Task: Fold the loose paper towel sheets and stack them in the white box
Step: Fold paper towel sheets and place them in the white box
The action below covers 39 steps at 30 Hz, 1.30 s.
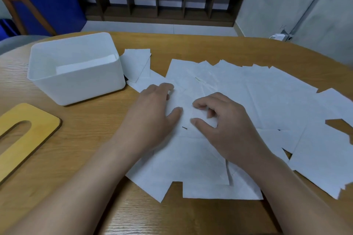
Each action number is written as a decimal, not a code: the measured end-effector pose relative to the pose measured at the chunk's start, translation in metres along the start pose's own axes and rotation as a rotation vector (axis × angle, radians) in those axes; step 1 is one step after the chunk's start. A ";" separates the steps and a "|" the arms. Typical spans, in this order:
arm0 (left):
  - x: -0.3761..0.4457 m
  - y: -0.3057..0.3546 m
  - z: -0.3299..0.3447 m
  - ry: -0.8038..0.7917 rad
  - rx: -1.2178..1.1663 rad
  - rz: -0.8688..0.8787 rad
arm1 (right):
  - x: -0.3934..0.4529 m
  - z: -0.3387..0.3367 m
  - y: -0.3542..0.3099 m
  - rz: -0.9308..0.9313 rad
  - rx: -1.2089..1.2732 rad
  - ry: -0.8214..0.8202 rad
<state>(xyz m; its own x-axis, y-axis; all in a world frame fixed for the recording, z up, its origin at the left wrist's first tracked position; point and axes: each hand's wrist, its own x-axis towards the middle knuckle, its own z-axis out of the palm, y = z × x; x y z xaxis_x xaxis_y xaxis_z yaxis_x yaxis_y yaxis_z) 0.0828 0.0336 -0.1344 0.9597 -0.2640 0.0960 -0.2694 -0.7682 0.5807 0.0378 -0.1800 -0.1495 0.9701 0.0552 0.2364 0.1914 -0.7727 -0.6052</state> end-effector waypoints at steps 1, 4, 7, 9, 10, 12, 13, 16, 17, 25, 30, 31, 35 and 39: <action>0.002 0.003 0.002 -0.012 0.003 -0.003 | 0.000 0.001 0.000 -0.002 0.005 0.002; 0.007 0.010 0.005 -0.057 -0.055 -0.040 | -0.002 0.000 0.001 -0.005 0.025 0.011; 0.010 0.013 0.006 -0.054 -0.146 -0.068 | -0.004 -0.002 0.001 0.003 0.058 0.057; 0.012 0.015 0.007 -0.031 -0.182 -0.054 | -0.004 -0.003 0.000 0.012 0.071 0.101; 0.012 0.017 0.007 -0.013 -0.186 -0.040 | -0.004 -0.004 0.000 0.016 0.077 0.120; 0.011 0.016 0.006 0.029 -0.185 -0.011 | -0.004 -0.005 0.000 0.030 0.087 0.135; 0.011 0.013 0.005 0.059 -0.184 0.000 | -0.003 -0.005 0.000 0.043 0.089 0.131; 0.008 0.005 -0.007 0.165 -0.196 0.017 | -0.003 -0.006 0.000 0.079 0.091 0.095; 0.006 0.002 -0.013 0.200 -0.192 0.019 | -0.003 -0.007 0.000 0.083 0.095 0.089; -0.016 -0.006 -0.050 0.260 -0.554 -0.014 | -0.005 -0.016 -0.017 0.111 0.209 0.091; -0.043 0.010 -0.054 0.099 -0.757 0.012 | -0.005 -0.031 -0.033 0.163 0.609 0.104; -0.048 0.011 -0.053 0.059 -0.781 0.008 | -0.006 -0.035 -0.035 0.155 0.620 0.082; -0.059 -0.002 -0.049 -0.067 -0.660 -0.030 | -0.015 -0.045 -0.035 0.160 0.513 -0.091; -0.060 -0.018 -0.042 -0.111 -0.478 -0.009 | -0.026 -0.044 -0.026 0.177 0.331 -0.243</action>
<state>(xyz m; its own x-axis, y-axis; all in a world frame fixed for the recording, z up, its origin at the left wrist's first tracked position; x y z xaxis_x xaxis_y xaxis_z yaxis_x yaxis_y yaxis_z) 0.0338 0.0876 -0.1160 0.9404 -0.3396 0.0178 -0.1698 -0.4235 0.8898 0.0012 -0.1888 -0.1066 0.9915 0.1183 -0.0541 0.0188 -0.5421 -0.8401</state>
